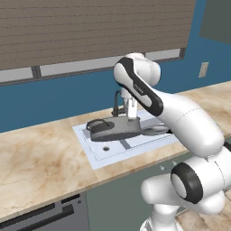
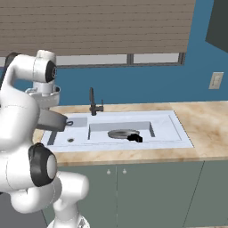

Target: Move the pot and pan from the stove into the sink.

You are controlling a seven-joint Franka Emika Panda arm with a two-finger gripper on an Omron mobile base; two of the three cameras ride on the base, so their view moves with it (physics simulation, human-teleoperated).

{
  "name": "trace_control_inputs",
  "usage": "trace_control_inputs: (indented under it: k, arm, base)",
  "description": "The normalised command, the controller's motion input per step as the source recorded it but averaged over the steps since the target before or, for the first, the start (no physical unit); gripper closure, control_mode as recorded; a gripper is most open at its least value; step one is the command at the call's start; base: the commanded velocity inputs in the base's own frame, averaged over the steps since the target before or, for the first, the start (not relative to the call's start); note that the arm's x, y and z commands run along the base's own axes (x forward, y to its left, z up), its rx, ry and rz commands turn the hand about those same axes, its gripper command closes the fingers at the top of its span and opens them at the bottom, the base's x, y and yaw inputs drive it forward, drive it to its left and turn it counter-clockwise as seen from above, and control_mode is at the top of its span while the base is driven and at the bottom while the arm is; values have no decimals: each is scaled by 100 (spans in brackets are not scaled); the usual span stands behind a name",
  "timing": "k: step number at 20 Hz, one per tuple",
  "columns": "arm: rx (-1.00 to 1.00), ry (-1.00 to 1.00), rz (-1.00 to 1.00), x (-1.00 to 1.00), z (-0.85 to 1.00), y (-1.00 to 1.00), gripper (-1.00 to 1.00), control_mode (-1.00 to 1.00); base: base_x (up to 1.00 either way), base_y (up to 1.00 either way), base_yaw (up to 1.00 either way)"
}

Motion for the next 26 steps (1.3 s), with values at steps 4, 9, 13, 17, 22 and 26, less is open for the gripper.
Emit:
trace_control_inputs:
  k: [4,9,13,17,22,26]
  arm:
    - [13,-1,0,0,-4,-2,100,-100]
    - [11,-2,-1,28,-33,0,100,-100]
    - [2,-5,0,50,-40,0,100,-100]
    - [0,-13,0,52,-41,0,100,-100]
    - [0,-13,0,52,-47,9,100,-100]
    - [0,-11,-2,42,-53,19,100,-100]
  base:
    - [0,0,0]
    - [0,0,0]
    - [0,0,0]
    - [0,0,0]
    - [0,0,0]
    - [0,0,0]
